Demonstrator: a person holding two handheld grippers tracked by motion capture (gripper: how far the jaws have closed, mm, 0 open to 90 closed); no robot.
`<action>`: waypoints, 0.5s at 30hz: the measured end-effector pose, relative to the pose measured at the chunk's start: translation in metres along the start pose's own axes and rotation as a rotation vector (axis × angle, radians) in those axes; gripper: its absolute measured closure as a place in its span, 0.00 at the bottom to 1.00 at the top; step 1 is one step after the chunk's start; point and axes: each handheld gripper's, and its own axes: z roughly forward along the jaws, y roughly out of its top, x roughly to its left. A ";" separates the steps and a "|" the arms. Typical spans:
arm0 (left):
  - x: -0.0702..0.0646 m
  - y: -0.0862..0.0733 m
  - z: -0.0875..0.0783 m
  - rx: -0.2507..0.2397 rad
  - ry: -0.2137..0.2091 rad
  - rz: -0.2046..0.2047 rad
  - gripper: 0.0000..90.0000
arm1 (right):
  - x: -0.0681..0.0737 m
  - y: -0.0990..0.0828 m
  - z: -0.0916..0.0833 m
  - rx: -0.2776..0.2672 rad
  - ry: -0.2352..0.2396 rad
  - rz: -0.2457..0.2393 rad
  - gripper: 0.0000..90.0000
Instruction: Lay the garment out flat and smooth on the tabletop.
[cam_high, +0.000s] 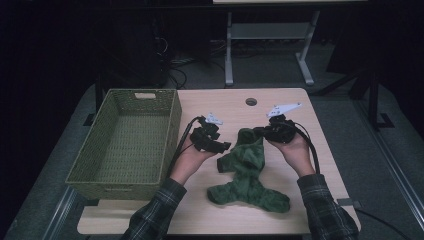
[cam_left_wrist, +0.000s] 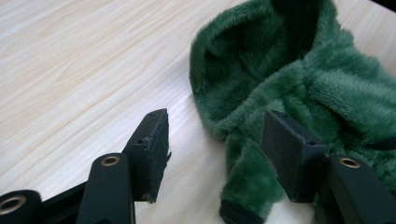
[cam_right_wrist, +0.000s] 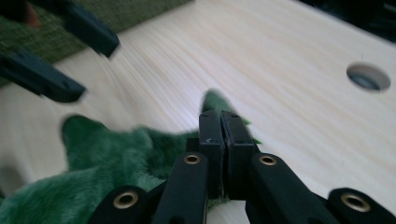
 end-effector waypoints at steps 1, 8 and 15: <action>0.001 0.000 0.003 0.004 0.008 0.001 0.46 | -0.002 -0.006 0.003 0.011 -0.003 0.012 0.97; 0.010 0.005 0.032 0.035 0.028 -0.006 0.46 | -0.009 -0.035 0.010 0.069 -0.019 0.052 0.87; 0.012 0.016 0.067 0.085 -0.012 0.031 0.47 | -0.013 -0.050 0.000 0.073 0.007 0.110 0.79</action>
